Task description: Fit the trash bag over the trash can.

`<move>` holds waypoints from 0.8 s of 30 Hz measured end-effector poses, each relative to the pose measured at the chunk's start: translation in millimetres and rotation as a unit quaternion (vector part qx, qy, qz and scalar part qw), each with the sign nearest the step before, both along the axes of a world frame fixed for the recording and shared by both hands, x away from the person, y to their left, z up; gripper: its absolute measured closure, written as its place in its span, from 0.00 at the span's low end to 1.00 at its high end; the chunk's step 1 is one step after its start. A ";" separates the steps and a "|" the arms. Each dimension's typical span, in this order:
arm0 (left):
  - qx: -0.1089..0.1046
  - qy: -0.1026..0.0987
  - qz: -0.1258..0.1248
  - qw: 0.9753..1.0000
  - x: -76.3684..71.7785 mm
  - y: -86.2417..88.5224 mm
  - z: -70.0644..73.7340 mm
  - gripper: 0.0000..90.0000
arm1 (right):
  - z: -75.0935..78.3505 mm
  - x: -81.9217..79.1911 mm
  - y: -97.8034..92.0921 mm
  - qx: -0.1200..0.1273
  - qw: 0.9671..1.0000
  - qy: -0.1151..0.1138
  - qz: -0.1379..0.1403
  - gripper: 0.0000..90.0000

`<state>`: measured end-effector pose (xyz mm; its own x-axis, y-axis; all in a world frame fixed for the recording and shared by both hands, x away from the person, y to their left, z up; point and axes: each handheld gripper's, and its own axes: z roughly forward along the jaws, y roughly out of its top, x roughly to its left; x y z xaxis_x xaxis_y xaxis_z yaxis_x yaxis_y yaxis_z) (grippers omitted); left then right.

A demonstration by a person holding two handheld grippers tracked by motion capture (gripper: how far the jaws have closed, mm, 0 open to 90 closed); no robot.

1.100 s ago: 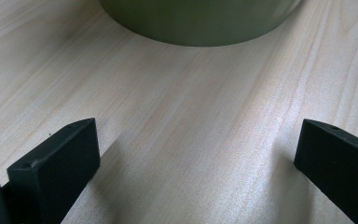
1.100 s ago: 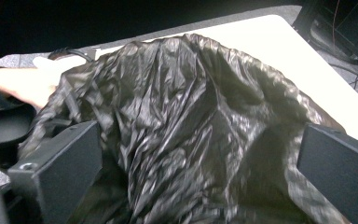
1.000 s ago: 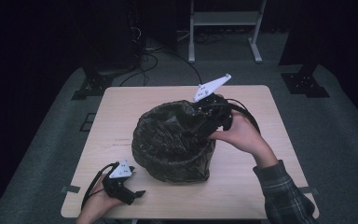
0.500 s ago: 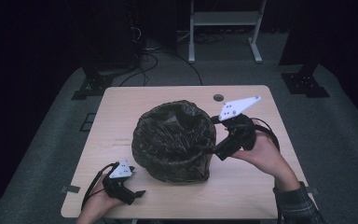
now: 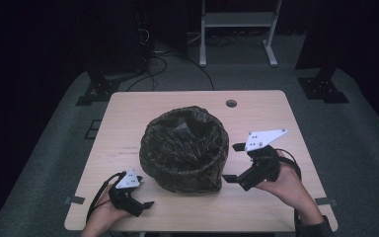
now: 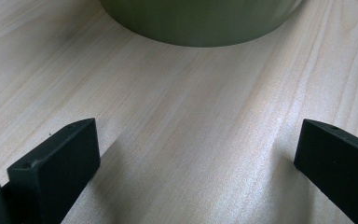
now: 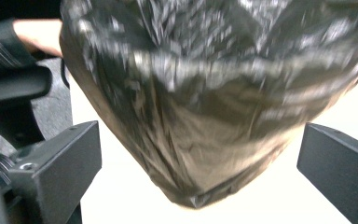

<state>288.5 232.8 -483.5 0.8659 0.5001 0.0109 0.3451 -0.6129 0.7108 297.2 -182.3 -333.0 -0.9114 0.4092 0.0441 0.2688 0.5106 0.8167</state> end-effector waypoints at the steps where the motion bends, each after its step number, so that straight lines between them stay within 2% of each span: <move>1: 0.000 0.000 0.000 1.000 0.0 0.0 0.1 0.00 | -4.1 -1.1 -0.1 -0.005 1.000 -0.001 -0.002 0.00; 3: 0.000 0.000 0.000 1.000 0.0 -0.1 0.0 0.00 | -13.9 -2.8 0.2 -0.014 1.000 -0.003 -0.003 0.00; 9: -0.002 0.000 0.002 1.000 -0.2 -0.4 -0.2 0.00 | -39.2 -2.2 -1.9 -0.022 0.999 0.023 0.002 0.00; 13: 0.000 0.000 0.002 1.000 -0.1 -0.4 0.0 0.00 | -56.3 -3.6 -3.7 -0.032 0.999 0.023 -0.009 0.00; 21: 0.000 0.000 0.003 1.000 -0.2 -0.5 0.0 0.00 | -100.5 -5.9 -9.9 -0.030 0.998 0.036 -0.036 0.00; 24: 0.000 0.000 0.003 1.000 -0.2 -0.5 0.0 0.00 | -112.0 -5.1 -10.7 -0.035 0.998 0.040 -0.043 0.00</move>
<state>288.3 232.3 -483.5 0.8629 0.5052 0.0105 0.3488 -0.6105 0.7111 292.1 -193.0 -445.0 -0.8673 0.4905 0.0849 0.3776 0.5372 0.7542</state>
